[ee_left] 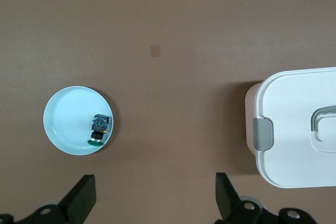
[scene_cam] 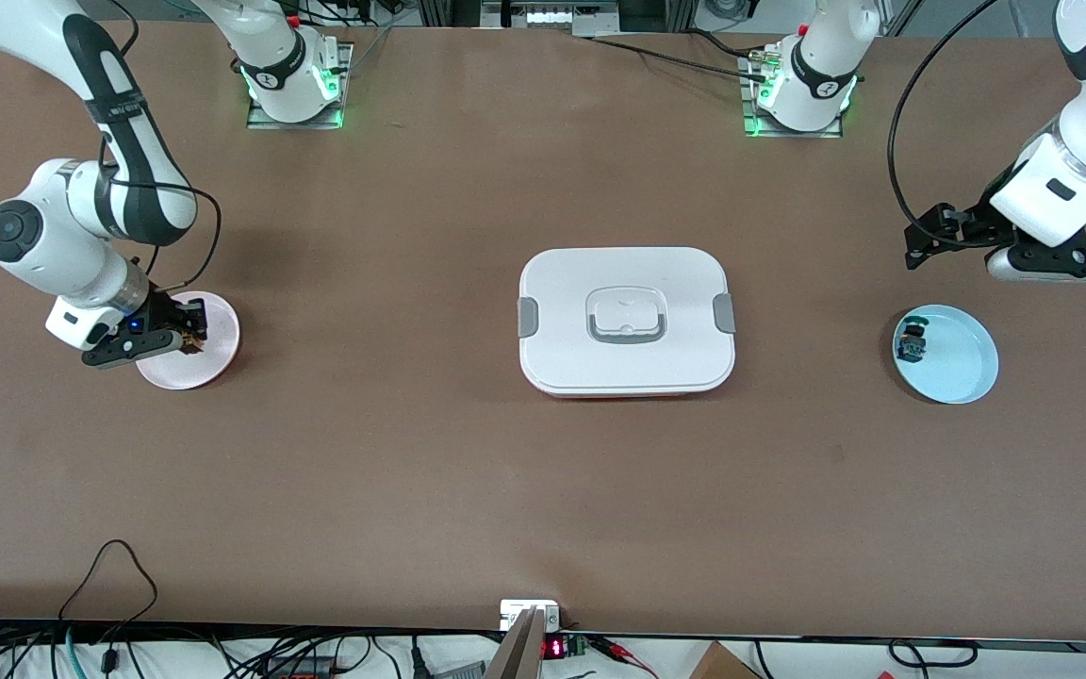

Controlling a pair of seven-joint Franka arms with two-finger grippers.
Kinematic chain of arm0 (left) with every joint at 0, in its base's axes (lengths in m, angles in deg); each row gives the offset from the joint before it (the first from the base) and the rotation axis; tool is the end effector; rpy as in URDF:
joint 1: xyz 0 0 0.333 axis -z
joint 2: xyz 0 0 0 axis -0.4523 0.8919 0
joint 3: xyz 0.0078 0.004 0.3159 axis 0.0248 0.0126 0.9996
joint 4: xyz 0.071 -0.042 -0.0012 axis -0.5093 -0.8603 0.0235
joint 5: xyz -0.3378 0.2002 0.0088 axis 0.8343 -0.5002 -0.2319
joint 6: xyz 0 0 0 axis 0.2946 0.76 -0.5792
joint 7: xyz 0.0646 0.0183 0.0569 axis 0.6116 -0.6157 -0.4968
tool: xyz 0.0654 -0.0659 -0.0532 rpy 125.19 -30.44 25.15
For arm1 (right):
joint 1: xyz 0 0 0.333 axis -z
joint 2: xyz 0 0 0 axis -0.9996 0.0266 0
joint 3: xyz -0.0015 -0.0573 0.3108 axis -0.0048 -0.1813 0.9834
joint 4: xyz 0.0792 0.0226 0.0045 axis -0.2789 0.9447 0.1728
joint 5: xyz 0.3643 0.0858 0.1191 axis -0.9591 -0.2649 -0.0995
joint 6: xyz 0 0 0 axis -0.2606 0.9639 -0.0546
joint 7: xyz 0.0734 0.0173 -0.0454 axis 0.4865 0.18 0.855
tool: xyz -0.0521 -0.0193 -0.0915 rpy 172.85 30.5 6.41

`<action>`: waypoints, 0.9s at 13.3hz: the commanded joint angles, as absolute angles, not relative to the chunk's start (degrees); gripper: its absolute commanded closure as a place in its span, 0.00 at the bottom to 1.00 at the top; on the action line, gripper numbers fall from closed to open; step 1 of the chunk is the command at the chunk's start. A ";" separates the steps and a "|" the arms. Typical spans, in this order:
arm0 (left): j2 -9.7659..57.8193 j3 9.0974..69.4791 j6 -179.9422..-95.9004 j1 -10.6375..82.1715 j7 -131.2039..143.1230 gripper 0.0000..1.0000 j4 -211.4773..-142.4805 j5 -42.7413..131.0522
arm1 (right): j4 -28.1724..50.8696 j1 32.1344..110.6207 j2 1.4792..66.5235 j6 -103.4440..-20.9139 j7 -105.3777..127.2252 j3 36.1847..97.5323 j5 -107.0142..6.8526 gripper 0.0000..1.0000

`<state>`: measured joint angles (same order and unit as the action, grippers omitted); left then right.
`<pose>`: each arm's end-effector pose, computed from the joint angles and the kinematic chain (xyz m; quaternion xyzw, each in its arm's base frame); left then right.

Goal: Transfer orange switch to right arm and place
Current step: 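Open the right gripper to release the switch on the white plate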

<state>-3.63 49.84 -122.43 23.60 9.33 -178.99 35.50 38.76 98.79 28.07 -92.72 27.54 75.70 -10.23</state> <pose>0.5533 -0.0441 0.5655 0.9998 -0.0110 0.0163 0.0016 0.5556 -0.0667 0.2447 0.9889 0.1472 0.0168 0.0102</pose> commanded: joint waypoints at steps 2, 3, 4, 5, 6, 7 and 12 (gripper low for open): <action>-2.74 49.44 -120.87 23.56 8.81 0.00 -177.11 36.48 | 39.67 100.08 30.75 -96.31 28.57 76.35 -9.37 1.00; -2.74 49.44 -120.87 23.38 8.81 0.00 -177.11 36.48 | 40.72 100.34 31.01 -98.06 28.57 76.35 -9.37 1.00; -2.74 49.35 -120.87 23.46 8.81 0.00 -177.11 36.48 | 41.34 100.43 31.62 -99.39 28.57 76.35 -9.45 1.00; -2.82 49.35 -120.78 23.73 8.81 0.00 -177.11 36.48 | 41.52 100.69 32.24 -100.10 28.57 76.35 -9.46 0.98; -2.74 49.35 -120.78 23.82 8.81 0.00 -177.02 36.48 | 41.53 100.95 33.03 -100.97 28.57 76.35 -9.37 0.88; -2.74 49.35 -120.86 23.82 8.81 0.00 -176.94 36.48 | 41.53 100.96 33.21 -101.24 28.48 76.35 -9.45 0.76; -2.74 49.35 -120.78 23.82 8.81 0.00 -176.76 36.48 | 40.74 100.61 30.76 -98.98 26.38 76.61 -9.81 0.00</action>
